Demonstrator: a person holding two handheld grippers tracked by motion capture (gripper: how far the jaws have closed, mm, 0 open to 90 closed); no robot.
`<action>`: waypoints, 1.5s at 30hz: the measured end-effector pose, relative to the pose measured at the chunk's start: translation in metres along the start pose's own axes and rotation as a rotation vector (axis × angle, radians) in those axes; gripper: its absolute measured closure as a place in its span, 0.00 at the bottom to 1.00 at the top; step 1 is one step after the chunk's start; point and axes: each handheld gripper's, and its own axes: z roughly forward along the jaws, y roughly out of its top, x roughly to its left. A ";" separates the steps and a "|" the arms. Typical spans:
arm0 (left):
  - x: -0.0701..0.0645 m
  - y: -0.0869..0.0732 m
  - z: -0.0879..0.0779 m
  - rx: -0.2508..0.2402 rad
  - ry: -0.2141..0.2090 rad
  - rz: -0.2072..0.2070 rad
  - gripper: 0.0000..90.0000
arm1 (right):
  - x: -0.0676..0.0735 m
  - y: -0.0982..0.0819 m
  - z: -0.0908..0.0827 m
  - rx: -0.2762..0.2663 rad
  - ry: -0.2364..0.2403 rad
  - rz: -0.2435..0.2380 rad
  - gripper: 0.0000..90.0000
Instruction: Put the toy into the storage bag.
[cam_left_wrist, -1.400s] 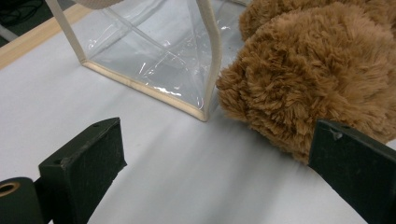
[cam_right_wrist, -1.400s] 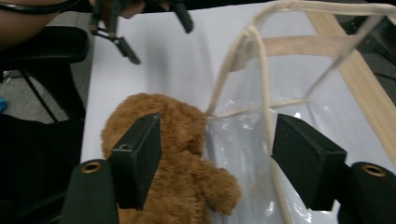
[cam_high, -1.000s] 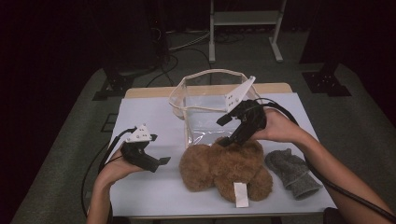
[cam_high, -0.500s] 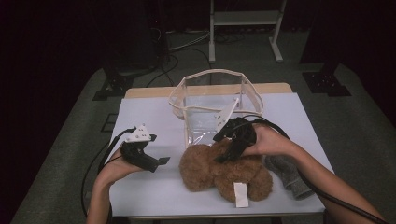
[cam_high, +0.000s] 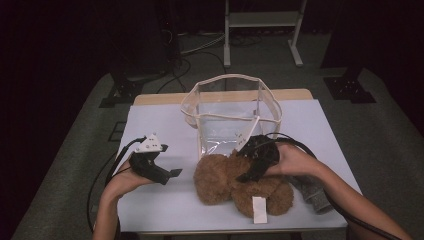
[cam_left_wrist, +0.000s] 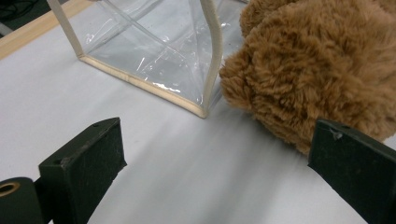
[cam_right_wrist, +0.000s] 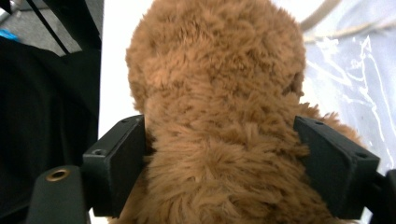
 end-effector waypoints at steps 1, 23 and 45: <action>0.000 0.000 0.000 0.000 0.000 -0.001 0.03 | 0.001 -0.002 0.001 0.006 -0.002 0.003 0.19; 0.001 -0.001 0.001 0.008 -0.005 -0.002 0.03 | 0.002 -0.030 0.021 0.022 -0.012 0.001 0.15; 0.002 -0.004 0.003 0.011 -0.007 -0.019 0.03 | -0.002 -0.038 0.025 0.015 -0.009 0.040 0.51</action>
